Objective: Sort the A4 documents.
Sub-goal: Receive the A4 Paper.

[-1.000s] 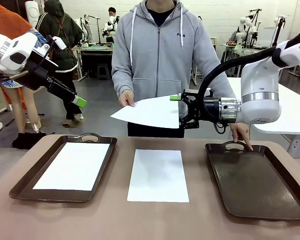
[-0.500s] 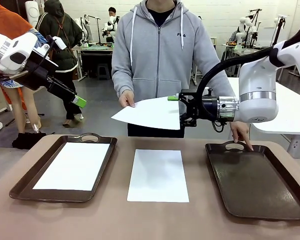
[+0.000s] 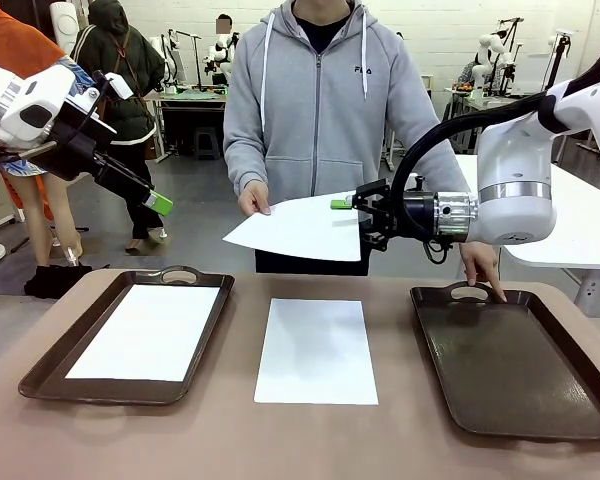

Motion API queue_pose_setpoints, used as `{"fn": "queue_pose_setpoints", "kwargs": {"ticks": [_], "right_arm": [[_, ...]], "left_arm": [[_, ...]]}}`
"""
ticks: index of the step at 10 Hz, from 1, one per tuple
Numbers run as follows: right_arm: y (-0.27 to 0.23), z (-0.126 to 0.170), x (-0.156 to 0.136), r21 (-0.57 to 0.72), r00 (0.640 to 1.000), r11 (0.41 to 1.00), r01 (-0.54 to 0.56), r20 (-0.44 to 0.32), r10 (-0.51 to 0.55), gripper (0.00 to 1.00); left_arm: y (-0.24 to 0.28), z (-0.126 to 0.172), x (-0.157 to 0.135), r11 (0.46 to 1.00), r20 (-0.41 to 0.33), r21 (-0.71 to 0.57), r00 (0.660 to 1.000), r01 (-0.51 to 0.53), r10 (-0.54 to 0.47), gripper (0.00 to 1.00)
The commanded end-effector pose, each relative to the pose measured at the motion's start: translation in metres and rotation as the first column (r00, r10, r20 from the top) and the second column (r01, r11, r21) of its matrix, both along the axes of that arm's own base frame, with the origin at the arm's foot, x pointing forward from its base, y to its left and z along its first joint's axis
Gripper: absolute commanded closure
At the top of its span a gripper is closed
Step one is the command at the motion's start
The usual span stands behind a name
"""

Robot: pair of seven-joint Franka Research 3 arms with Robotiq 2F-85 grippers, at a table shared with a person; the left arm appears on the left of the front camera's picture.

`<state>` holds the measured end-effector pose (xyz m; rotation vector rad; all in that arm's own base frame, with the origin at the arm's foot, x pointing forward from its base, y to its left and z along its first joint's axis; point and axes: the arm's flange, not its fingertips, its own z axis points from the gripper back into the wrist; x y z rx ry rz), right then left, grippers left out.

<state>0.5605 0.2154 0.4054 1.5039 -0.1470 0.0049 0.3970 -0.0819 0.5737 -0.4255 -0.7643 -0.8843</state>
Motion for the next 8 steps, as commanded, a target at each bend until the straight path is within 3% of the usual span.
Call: {"fn": "queue_pose_setpoints", "kwargs": {"ticks": [1,2,4,8], "right_arm": [[0.0012,-0.0017,0.0025,0.008,1.000,1.000,0.002,-0.023,-0.002,0.72],[-0.0002,-0.0029,0.0019,0.007,1.000,1.000,0.002,-0.028,-0.001,0.87],[-0.0019,-0.0049,0.0017,0.004,0.999,1.000,0.001,-0.038,-0.001,1.00],[-0.0027,-0.0076,0.0000,-0.006,0.998,1.000,-0.015,-0.058,0.015,1.00]], "left_arm": [[-0.0011,0.0000,0.0000,1.000,0.002,0.003,1.000,0.000,0.000,0.00],[-0.0011,0.0000,0.0000,1.000,0.002,0.003,1.000,0.000,0.000,0.00],[-0.0011,0.0000,0.0000,1.000,0.002,0.003,1.000,0.000,0.000,0.00],[-0.0011,0.0000,0.0000,1.000,0.002,0.003,1.000,0.000,0.000,0.00]]}}
